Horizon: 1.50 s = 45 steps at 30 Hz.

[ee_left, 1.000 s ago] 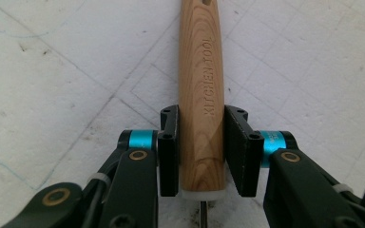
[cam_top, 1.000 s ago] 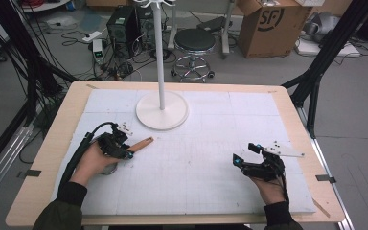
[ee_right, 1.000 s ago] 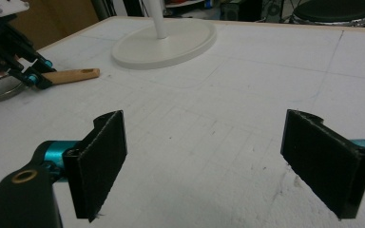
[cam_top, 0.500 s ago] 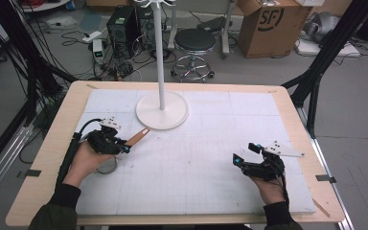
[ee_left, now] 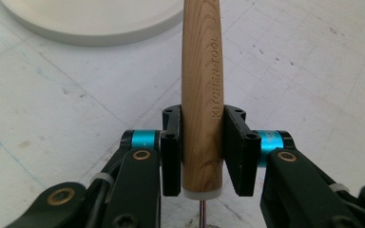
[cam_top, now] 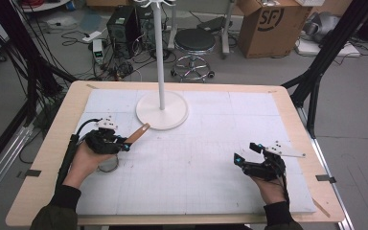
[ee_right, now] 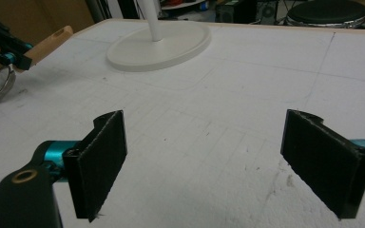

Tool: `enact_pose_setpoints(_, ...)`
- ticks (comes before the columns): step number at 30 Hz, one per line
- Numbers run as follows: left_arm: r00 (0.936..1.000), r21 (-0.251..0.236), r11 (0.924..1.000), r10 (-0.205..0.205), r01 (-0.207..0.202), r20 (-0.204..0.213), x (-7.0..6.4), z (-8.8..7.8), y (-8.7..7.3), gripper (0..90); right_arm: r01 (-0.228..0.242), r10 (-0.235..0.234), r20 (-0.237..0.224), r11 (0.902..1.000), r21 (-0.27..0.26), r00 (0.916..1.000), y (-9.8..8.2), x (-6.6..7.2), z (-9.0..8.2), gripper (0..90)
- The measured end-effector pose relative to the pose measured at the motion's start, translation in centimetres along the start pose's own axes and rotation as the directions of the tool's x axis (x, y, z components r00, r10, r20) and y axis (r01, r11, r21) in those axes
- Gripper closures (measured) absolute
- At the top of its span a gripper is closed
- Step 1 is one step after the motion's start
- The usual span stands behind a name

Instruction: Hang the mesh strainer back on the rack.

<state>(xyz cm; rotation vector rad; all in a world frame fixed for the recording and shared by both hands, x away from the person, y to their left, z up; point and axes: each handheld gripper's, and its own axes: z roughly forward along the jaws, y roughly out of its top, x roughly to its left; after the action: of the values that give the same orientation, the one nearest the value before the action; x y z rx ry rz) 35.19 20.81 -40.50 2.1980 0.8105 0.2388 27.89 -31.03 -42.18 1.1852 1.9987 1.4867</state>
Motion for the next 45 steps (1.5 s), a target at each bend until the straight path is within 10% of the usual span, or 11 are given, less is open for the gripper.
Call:
enact_pose_setpoints(14, 0.9995, -0.176, 0.984, 0.029, -0.026, 0.015, -0.2, -1.9, 0.0, 70.6, 0.001, -0.001, 0.001, 1.0, 0.0, 1.0, 0.0, 0.1, -0.1, 14.7)
enact_pose_setpoints(24, 0.9991, -0.215, 0.976, 0.037, -0.032, 0.02, -0.1, -2.0, -1.1, 70.5, 0.006, -0.006, 0.005, 1.0, 0.003, 1.0, 0.0, 0.1, 0.0, 14.7)
enact_pose_setpoints(45, 0.9969, -0.437, 0.8987, 0.065, -0.04, 0.043, -0.3, -3.4, -1.2, 70.5, 0.001, -0.001, 0.006, 1.0, 0.001, 1.0, 0.0, 0.1, -0.1, 14.7)
